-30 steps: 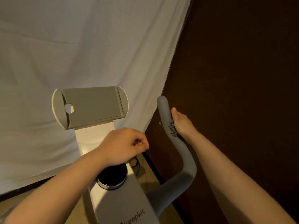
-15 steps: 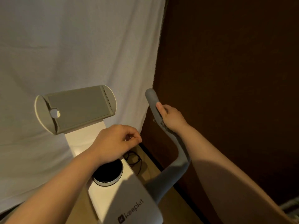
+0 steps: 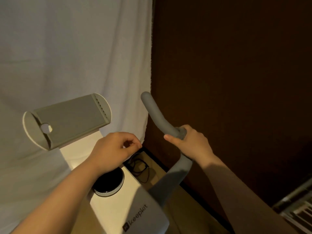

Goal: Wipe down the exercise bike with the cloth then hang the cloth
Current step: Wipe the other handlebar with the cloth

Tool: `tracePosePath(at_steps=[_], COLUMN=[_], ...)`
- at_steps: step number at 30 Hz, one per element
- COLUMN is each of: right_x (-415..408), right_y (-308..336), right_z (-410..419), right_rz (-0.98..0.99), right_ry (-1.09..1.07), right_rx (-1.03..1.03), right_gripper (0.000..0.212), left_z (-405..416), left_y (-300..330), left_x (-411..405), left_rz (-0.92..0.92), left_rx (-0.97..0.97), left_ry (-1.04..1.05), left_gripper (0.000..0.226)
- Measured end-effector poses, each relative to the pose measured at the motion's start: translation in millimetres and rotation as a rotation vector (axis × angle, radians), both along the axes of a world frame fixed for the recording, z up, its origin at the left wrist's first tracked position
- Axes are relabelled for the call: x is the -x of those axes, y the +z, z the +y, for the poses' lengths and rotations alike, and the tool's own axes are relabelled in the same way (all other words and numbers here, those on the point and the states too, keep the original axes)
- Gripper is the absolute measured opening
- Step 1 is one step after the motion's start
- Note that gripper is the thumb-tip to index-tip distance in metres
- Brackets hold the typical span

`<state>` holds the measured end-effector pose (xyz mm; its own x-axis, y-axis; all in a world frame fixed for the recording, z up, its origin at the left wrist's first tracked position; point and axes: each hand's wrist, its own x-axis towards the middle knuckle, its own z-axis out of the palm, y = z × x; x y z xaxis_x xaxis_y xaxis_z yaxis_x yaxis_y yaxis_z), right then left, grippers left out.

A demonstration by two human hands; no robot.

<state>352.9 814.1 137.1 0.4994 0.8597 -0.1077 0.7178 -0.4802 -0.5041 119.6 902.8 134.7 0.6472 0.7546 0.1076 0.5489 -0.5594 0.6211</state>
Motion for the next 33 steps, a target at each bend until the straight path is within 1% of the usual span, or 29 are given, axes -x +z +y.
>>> tracePosePath(at_steps=[2, 3, 6, 9, 12, 14, 17, 20, 22, 24, 27, 29, 31, 33], right_x=[-5, -7, -2, 13, 25, 22, 23, 49, 61, 52, 42, 60, 86, 91], right_y=[-2, -2, -5, -17, -31, -31, -27, -36, -43, -42, -33, -39, -43, -41], right_z=[4, 13, 19, -19, -46, -31, -21, -54, -70, -58, -40, -49, -67, -71], right_rz=[0.039, 0.088, 0.292, 0.313, 0.404, 0.392, 0.371, 0.427, 0.495, 0.549, 0.606, 0.603, 0.567, 0.392], right_ry=[-0.048, -0.08, -0.175, -0.221, -0.311, -0.321, -0.334, -0.345, -0.345, -0.368, -0.477, -0.492, -0.454, -0.354], right_rx=[0.041, 0.017, -0.173, -0.289, -0.367, -0.412, -0.462, -0.537, -0.584, -0.592, -0.61, -0.633, -0.633, -0.653], right_gripper=[0.081, 0.08, 0.067, 0.073, 0.076, 0.071, 0.06, 0.062, 0.066, 0.063, 0.054, 0.056, 0.061, 0.059], left_z=[1, 1, 0, -1, -2, -5, -17, -37, -55, -69, -79, -81, -82, -82], left_y=[1, 2, 0, 0, 2, 5, 12, 17, 16, 11, 5, 1, -1, -1], left_x=[-1, -1, 1, 0, -2, -2, 0, 0, 0, -1, -2, -2, -1, -1], left_rz=[0.006, 0.003, -0.037, -0.037, -0.022, -0.043, -0.008, -0.059, 0.001, 0.071, 0.13, 0.192, 0.207, 0.216], left_rx=[-0.002, -0.002, 0.018, 0.021, -0.004, -0.011, -0.129, -0.109, -0.072, -0.071, -0.175, -0.266, -0.309, -0.335], left_ry=[-0.001, -0.002, -0.009, 0.0, -0.014, -0.027, -0.061, -0.108, -0.19, -0.249, -0.258, -0.253, -0.252, -0.25], left_gripper=[0.013, 0.013, 0.013, 0.013, 0.013, 0.013, 0.012, 0.014, 0.014, 0.015, 0.019, 0.021, 0.022, 0.023])
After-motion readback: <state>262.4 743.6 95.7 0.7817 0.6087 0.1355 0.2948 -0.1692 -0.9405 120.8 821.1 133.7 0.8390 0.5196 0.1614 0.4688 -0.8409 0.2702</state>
